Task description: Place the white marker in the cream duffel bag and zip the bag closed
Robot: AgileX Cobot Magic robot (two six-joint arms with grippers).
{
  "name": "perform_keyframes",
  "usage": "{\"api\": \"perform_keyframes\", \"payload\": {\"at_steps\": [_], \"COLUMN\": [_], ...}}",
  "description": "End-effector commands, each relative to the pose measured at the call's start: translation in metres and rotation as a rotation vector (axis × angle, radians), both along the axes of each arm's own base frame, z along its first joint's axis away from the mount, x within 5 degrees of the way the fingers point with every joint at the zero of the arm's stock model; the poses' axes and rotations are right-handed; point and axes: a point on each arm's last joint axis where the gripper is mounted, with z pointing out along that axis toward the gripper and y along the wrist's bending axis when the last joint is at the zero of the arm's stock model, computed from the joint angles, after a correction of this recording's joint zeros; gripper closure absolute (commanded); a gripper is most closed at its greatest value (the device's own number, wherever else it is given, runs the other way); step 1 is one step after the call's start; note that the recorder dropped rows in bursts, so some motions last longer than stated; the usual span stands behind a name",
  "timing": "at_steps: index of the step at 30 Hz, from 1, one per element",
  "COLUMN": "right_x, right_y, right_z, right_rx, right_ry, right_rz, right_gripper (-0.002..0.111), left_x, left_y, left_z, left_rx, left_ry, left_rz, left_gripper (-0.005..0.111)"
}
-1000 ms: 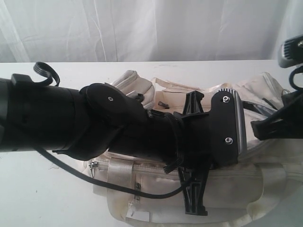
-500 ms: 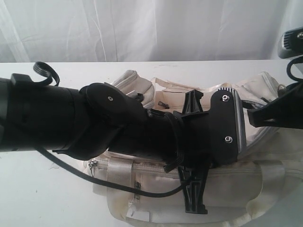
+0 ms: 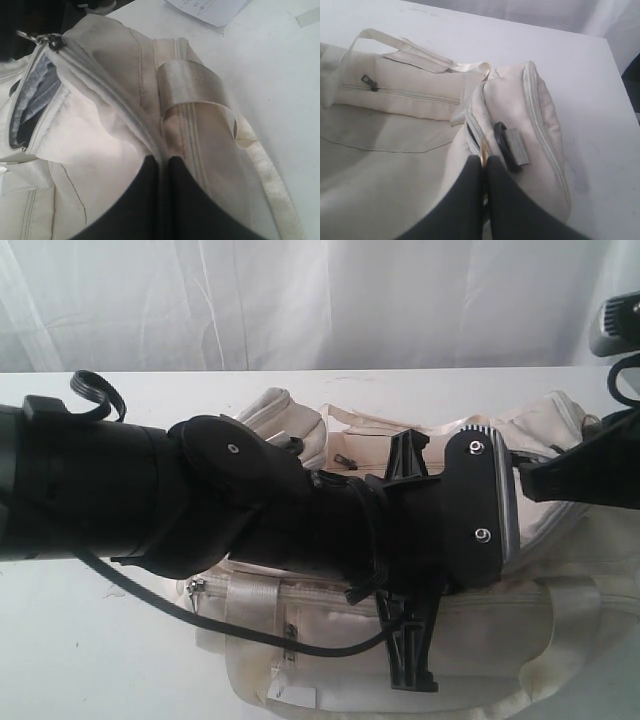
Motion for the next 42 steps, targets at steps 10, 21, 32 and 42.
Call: {"api": "perform_keyframes", "payload": {"at_steps": [10,21,32,42], "right_x": [-0.004,0.002,0.007,0.008], "right_y": [-0.028,-0.036,-0.034,-0.034], "right_z": [0.012,0.010,0.011,0.013], "right_rx": [0.100,0.129,0.112,0.114], "right_ry": [0.011,0.016,-0.025,-0.046], "right_rz": [0.095,0.107,0.145,0.144], "right_gripper": [0.108,0.108,0.108,0.108], "left_x": [-0.003,-0.003,-0.003,-0.003], "left_y": [-0.002,-0.002,-0.002,-0.002], "left_z": [0.001,0.001,0.001,0.001], "left_rx": [-0.011,-0.011,-0.011,-0.011], "left_ry": [0.020,0.020,0.020,0.020], "left_rz": [-0.015,-0.015,-0.015,-0.015], "left_gripper": [0.107,0.107,0.107,0.107]}}
